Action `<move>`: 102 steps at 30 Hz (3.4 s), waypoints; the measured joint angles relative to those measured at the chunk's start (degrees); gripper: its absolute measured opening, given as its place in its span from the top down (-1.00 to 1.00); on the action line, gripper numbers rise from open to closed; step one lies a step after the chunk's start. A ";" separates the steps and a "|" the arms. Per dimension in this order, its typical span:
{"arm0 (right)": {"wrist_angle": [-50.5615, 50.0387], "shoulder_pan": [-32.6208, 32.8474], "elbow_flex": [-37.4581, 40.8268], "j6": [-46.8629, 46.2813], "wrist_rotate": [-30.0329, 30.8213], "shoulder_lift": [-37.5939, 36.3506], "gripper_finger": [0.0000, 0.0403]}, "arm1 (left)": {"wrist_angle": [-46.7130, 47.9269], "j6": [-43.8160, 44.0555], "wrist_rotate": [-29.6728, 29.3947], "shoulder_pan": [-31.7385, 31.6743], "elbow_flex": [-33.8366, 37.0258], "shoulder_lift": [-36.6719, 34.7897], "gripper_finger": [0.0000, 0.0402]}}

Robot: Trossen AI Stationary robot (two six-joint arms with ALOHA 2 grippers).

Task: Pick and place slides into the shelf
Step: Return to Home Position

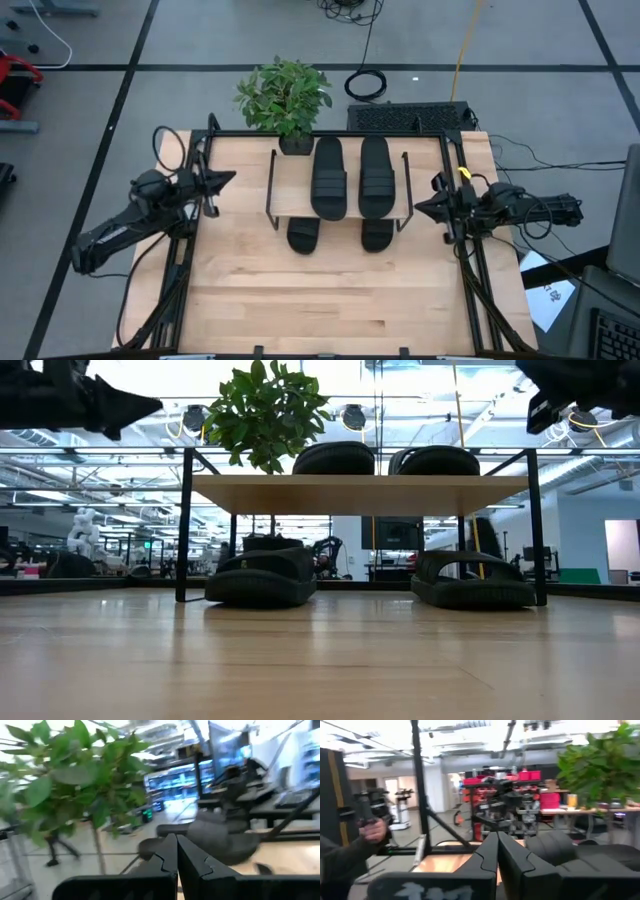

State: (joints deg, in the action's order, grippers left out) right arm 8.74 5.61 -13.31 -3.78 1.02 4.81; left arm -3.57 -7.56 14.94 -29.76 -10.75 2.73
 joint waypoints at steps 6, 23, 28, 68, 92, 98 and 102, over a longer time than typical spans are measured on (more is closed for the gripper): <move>0.80 0.17 0.85 -0.27 1.95 1.38 1.00 | 1.38 4.24 -2.93 5.30 0.07 -0.49 1.00; -3.53 9.28 2.17 6.08 1.77 -2.85 1.00 | 9.71 -9.08 -17.89 21.67 2.08 -2.55 1.00; -4.59 10.04 2.24 7.05 5.76 -4.76 1.00 | 9.51 -10.09 -17.90 22.01 2.39 -2.53 1.00; 3.05 9.62 10.29 6.80 2.15 -4.74 1.00 | 9.45 -5.24 -11.49 20.41 7.54 -2.03 1.00; 2.79 9.62 10.42 6.13 1.92 -4.69 1.00 | 9.35 -4.34 -10.89 20.41 7.70 -2.05 1.00; 2.79 9.62 10.44 6.13 1.92 -4.69 1.00 | 9.35 -4.25 -10.90 20.41 7.70 -2.05 0.94; 2.79 9.62 10.44 6.15 1.92 -4.69 1.00 | 9.37 -4.23 -10.92 20.41 7.70 -2.05 0.92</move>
State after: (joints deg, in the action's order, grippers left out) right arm 11.53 15.22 -2.87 2.36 2.94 0.12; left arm 5.79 -11.79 4.01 -9.34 -3.05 0.69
